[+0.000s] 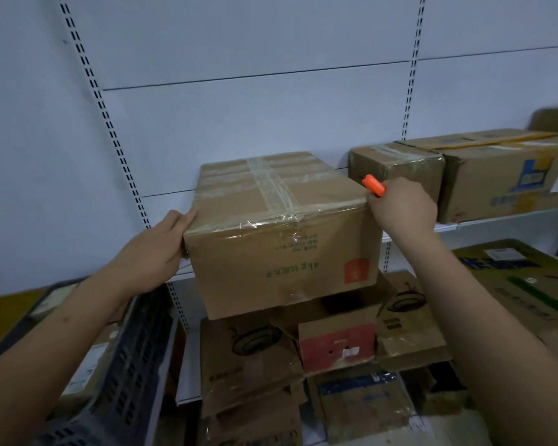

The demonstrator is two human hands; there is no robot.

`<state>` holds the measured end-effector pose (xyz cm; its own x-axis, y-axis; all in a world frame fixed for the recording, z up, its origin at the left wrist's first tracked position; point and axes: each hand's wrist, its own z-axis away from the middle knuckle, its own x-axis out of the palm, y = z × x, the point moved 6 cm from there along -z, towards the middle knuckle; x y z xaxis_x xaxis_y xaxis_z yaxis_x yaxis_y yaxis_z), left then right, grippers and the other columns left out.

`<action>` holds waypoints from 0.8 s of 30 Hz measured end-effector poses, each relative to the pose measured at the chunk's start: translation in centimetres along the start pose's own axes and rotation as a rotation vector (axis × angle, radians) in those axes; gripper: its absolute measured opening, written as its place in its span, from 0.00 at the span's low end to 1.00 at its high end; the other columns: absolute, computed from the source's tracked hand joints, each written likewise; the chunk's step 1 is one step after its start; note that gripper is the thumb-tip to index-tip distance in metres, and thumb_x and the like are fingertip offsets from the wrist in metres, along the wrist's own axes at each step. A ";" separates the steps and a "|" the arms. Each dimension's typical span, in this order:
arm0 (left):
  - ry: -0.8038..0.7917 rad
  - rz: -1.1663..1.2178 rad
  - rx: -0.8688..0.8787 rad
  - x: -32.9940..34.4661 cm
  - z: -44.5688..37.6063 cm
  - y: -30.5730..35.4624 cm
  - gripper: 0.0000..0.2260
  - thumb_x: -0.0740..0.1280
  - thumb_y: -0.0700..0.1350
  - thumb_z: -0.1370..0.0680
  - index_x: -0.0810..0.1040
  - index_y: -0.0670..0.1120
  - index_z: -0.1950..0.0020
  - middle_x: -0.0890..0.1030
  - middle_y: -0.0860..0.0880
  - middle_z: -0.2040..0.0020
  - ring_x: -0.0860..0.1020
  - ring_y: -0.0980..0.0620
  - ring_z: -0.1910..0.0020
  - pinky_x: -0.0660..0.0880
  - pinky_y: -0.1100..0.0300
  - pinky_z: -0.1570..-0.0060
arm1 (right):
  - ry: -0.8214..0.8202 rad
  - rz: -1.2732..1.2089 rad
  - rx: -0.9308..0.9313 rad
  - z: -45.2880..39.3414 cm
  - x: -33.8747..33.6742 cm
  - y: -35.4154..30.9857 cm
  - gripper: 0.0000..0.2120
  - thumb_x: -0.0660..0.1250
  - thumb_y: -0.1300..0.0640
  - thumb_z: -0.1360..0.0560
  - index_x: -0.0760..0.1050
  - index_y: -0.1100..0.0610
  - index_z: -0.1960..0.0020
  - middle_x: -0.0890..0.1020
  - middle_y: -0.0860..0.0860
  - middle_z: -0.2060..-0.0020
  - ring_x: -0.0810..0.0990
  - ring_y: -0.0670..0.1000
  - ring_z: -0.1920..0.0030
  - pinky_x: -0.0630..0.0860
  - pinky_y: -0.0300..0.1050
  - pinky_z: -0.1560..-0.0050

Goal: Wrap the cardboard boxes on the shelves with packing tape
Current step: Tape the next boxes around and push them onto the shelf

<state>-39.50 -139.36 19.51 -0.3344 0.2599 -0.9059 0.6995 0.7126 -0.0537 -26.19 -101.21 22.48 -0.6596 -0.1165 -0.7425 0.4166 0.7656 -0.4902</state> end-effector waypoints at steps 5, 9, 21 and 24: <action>-0.026 0.000 0.037 -0.1 -0.2 0.7 0.29 0.57 0.44 0.17 0.50 0.40 0.20 0.68 0.43 0.37 0.73 0.45 0.57 0.68 0.54 0.61 | -0.140 -0.014 0.181 -1.4 0.7 -0.4 0.13 0.64 0.47 0.22 0.75 0.58 0.50 0.76 0.56 0.57 0.75 0.59 0.57 0.68 0.46 0.59; 0.009 -0.003 0.083 -0.2 -0.4 0.5 0.29 0.57 0.46 0.18 0.52 0.39 0.20 0.68 0.41 0.38 0.73 0.45 0.60 0.67 0.54 0.62 | 0.032 -0.096 0.286 0.6 -0.3 -0.3 0.21 0.62 0.42 0.21 0.78 0.59 0.43 0.81 0.60 0.47 0.79 0.61 0.52 0.70 0.49 0.56; 0.092 0.493 0.230 -0.3 -1.2 -1.4 0.32 0.68 0.45 0.22 0.60 0.51 0.21 0.71 0.51 0.39 0.76 0.51 0.46 0.74 0.55 0.47 | 0.307 -0.300 -0.026 13.3 6.8 -17.1 0.16 0.64 0.54 0.22 0.74 0.53 0.35 0.76 0.49 0.41 0.77 0.54 0.44 0.74 0.48 0.51; 0.036 0.800 0.073 0.6 -1.6 -4.5 0.29 0.75 0.50 0.26 0.67 0.52 0.28 0.74 0.53 0.44 0.76 0.58 0.48 0.74 0.65 0.48 | 0.290 -0.265 -0.004 12.5 7.3 -16.9 0.15 0.63 0.51 0.21 0.75 0.52 0.37 0.78 0.48 0.43 0.78 0.53 0.46 0.75 0.50 0.50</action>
<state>-43.81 -141.38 19.90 0.2659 0.6956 -0.6674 0.7750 0.2576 0.5771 -30.23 -122.91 19.59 -0.8937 -0.1273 -0.4302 0.2062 0.7351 -0.6458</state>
